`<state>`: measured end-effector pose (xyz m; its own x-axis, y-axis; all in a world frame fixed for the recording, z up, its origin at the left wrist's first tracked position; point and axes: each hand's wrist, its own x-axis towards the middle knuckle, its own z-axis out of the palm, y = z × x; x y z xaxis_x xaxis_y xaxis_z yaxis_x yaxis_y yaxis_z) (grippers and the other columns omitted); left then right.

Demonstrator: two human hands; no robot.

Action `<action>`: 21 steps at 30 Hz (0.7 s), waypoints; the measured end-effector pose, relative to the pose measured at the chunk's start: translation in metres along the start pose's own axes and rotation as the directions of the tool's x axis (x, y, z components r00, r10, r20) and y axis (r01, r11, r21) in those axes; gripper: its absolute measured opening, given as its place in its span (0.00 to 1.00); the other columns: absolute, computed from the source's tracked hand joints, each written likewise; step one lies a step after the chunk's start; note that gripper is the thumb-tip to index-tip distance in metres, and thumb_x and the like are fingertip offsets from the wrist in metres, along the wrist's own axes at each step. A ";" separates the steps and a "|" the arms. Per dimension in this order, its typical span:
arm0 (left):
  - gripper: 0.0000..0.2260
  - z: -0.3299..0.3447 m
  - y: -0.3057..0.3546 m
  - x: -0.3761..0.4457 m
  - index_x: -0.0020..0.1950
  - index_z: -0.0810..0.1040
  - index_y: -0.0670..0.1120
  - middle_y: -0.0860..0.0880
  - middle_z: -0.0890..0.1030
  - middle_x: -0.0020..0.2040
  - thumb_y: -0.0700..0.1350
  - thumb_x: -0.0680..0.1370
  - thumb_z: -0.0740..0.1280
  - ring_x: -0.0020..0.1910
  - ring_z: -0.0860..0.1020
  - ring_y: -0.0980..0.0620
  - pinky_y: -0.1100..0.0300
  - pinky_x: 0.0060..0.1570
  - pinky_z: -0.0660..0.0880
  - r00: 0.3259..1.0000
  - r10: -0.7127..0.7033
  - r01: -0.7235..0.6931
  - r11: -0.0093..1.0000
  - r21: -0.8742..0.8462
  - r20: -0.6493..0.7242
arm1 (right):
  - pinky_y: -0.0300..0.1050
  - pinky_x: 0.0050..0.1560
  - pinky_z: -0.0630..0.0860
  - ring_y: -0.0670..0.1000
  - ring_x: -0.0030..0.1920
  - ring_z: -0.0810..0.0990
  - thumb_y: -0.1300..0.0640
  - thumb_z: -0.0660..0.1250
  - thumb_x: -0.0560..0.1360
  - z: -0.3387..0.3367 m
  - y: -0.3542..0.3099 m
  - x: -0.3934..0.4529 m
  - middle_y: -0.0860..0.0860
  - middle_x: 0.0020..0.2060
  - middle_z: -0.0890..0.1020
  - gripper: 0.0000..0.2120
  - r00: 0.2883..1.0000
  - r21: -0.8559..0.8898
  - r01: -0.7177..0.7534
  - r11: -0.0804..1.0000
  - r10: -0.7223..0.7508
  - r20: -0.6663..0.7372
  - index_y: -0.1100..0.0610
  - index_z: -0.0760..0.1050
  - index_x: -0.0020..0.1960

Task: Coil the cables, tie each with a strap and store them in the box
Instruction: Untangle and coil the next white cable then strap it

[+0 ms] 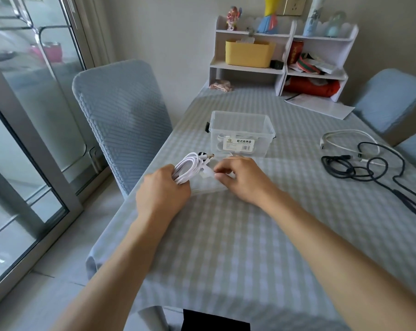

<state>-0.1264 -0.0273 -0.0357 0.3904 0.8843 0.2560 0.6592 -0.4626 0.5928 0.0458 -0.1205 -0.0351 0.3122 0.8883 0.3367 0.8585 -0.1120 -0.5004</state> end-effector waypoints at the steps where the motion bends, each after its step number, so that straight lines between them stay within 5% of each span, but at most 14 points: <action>1: 0.09 0.000 0.000 -0.001 0.41 0.73 0.45 0.51 0.72 0.33 0.49 0.75 0.65 0.38 0.70 0.42 0.56 0.37 0.67 1.000 0.004 -0.004 1.000 -0.019 -0.004 | 0.49 0.54 0.75 0.52 0.48 0.79 0.58 0.70 0.76 0.000 -0.001 -0.001 0.50 0.43 0.83 0.03 1.000 0.021 0.001 1.000 -0.001 -0.014 0.55 0.83 0.48; 5: 0.15 -0.003 0.006 -0.003 0.36 0.73 0.42 0.47 0.77 0.30 0.51 0.77 0.66 0.33 0.75 0.43 0.55 0.31 0.69 0.999 -0.027 0.036 0.937 -0.347 0.030 | 0.44 0.51 0.75 0.47 0.46 0.80 0.58 0.71 0.76 -0.001 -0.006 -0.008 0.48 0.41 0.83 0.03 0.998 0.071 0.027 0.997 -0.022 -0.065 0.56 0.83 0.47; 9: 0.09 -0.014 0.017 -0.004 0.42 0.79 0.46 0.48 0.85 0.41 0.50 0.78 0.69 0.28 0.80 0.52 0.59 0.29 0.72 0.965 -0.109 0.243 0.709 -0.662 0.237 | 0.34 0.48 0.71 0.45 0.44 0.77 0.58 0.73 0.75 0.002 -0.010 -0.015 0.50 0.40 0.83 0.02 0.988 0.065 0.112 0.992 -0.104 -0.119 0.57 0.83 0.46; 13: 0.11 -0.017 0.018 -0.004 0.36 0.75 0.46 0.49 0.83 0.39 0.45 0.76 0.73 0.28 0.80 0.50 0.60 0.26 0.71 0.953 -0.106 0.288 0.597 -0.748 0.283 | 0.30 0.48 0.68 0.45 0.43 0.76 0.58 0.74 0.74 0.006 -0.014 -0.021 0.48 0.39 0.82 0.01 0.977 0.029 0.175 0.984 -0.170 -0.133 0.56 0.83 0.44; 16: 0.15 -0.013 0.016 -0.005 0.34 0.71 0.47 0.51 0.78 0.29 0.36 0.74 0.73 0.30 0.81 0.49 0.59 0.28 0.73 0.952 -0.086 0.282 0.616 -0.735 0.293 | 0.27 0.49 0.67 0.44 0.43 0.75 0.55 0.72 0.73 0.009 -0.018 -0.023 0.46 0.39 0.81 0.05 0.972 0.014 0.193 0.981 -0.189 -0.138 0.56 0.83 0.46; 18: 0.16 -0.011 0.013 -0.004 0.34 0.70 0.46 0.47 0.78 0.32 0.32 0.74 0.71 0.31 0.81 0.49 0.57 0.32 0.76 0.955 -0.095 0.279 0.620 -0.733 0.283 | 0.27 0.49 0.67 0.44 0.43 0.76 0.54 0.70 0.74 0.010 -0.021 -0.026 0.45 0.39 0.79 0.08 0.976 0.016 0.187 0.982 -0.184 -0.118 0.56 0.83 0.48; 21: 0.16 -0.011 0.011 -0.003 0.33 0.69 0.45 0.42 0.79 0.37 0.29 0.74 0.70 0.32 0.82 0.49 0.59 0.35 0.79 0.957 -0.103 0.280 0.585 -0.761 0.273 | 0.38 0.50 0.73 0.50 0.47 0.79 0.61 0.66 0.76 0.008 -0.014 -0.027 0.51 0.46 0.81 0.10 0.989 -0.042 0.130 0.991 -0.133 -0.058 0.58 0.82 0.55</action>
<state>-0.1268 -0.0344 -0.0217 0.4804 0.8767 -0.0245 0.0055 0.0249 0.9997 0.0217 -0.1394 -0.0436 0.2184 0.8682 0.4456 0.9082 -0.0137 -0.4184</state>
